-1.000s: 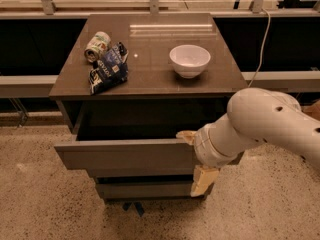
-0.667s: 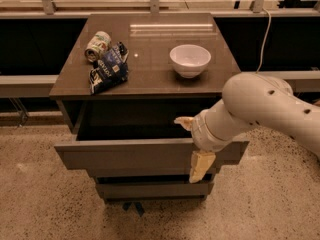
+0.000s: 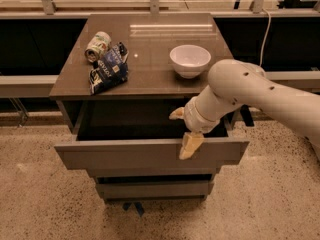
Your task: Open top drawer
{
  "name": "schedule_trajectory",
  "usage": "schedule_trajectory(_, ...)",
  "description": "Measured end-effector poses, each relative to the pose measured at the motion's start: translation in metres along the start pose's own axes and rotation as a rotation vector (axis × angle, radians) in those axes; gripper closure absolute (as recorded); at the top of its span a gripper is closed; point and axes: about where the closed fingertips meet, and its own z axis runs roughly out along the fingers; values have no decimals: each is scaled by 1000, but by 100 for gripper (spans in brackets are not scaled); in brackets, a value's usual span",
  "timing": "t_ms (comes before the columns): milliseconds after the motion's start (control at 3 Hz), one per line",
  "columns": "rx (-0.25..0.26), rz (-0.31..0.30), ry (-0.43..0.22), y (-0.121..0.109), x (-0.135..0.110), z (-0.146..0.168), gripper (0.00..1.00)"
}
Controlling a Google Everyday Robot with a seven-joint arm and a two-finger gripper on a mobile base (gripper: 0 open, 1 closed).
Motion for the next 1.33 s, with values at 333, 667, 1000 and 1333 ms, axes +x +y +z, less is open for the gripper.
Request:
schedule_trajectory(333, -72, 14, -23, -6, 5, 35, 29)
schedule_trajectory(667, -126, 23, -46, 2, 6, 59, 30)
schedule_trajectory(1000, -174, 4, -65, 23, -2, 69, 30)
schedule_trajectory(1333, -213, -15, -82, 50, -13, 73, 40)
